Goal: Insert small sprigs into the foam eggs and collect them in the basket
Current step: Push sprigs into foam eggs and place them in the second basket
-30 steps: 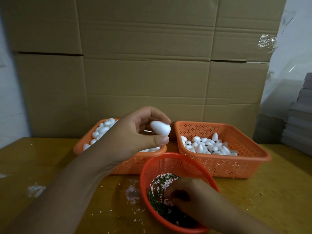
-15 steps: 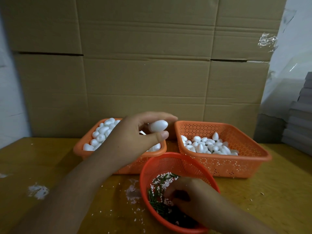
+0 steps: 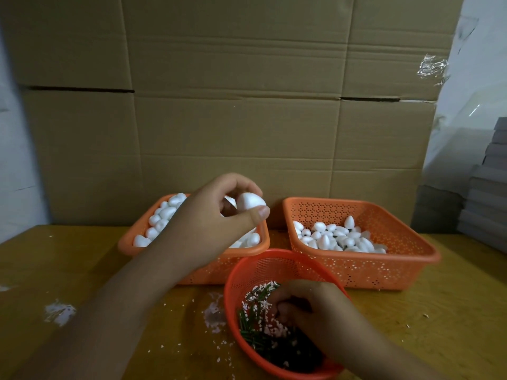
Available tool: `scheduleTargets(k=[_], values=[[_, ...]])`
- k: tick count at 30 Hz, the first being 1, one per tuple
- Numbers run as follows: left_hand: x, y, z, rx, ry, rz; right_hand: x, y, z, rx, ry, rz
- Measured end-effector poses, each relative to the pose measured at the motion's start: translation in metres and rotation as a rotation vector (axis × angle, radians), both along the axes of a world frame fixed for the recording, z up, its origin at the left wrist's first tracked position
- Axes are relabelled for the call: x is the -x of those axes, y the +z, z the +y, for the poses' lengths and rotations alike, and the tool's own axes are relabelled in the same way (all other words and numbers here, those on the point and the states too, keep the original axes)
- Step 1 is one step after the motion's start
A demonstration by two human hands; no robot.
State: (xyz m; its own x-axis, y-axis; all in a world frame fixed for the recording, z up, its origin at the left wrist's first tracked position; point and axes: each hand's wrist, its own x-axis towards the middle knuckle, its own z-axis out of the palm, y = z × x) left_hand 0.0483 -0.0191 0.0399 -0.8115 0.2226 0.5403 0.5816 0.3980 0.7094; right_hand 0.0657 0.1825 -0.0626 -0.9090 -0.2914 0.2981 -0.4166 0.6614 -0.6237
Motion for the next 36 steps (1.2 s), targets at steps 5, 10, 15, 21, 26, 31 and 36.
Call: scheduleTargets(k=[5, 10, 15, 21, 26, 31, 36], values=[[0.001, 0.002, -0.002, -0.059, -0.018, -0.004, -0.004, 0.01, -0.001, 0.254, -0.055, 0.037], [0.002, -0.001, 0.001, -0.076, -0.058, -0.017, -0.005, 0.023, 0.001, 0.596, -0.07, -0.016], [0.001, 0.0, -0.001, 0.04, 0.035, 0.061, -0.006, 0.03, 0.003, 0.725, -0.098, 0.048], [0.002, -0.005, 0.002, 0.165, 0.182, 0.037, -0.01, 0.037, 0.003, 0.741, -0.108, 0.108], [0.0, -0.004, 0.004, 0.215, 0.111, 0.008, -0.012, 0.04, 0.0, 0.756, -0.076, 0.085], [-0.002, -0.003, 0.006, 0.266, 0.024, -0.036, -0.014, 0.039, -0.001, 0.784, -0.065, 0.077], [-0.001, -0.007, 0.007, 0.4, -0.056, -0.096, -0.016, 0.043, 0.0, 0.843, -0.051, 0.082]])
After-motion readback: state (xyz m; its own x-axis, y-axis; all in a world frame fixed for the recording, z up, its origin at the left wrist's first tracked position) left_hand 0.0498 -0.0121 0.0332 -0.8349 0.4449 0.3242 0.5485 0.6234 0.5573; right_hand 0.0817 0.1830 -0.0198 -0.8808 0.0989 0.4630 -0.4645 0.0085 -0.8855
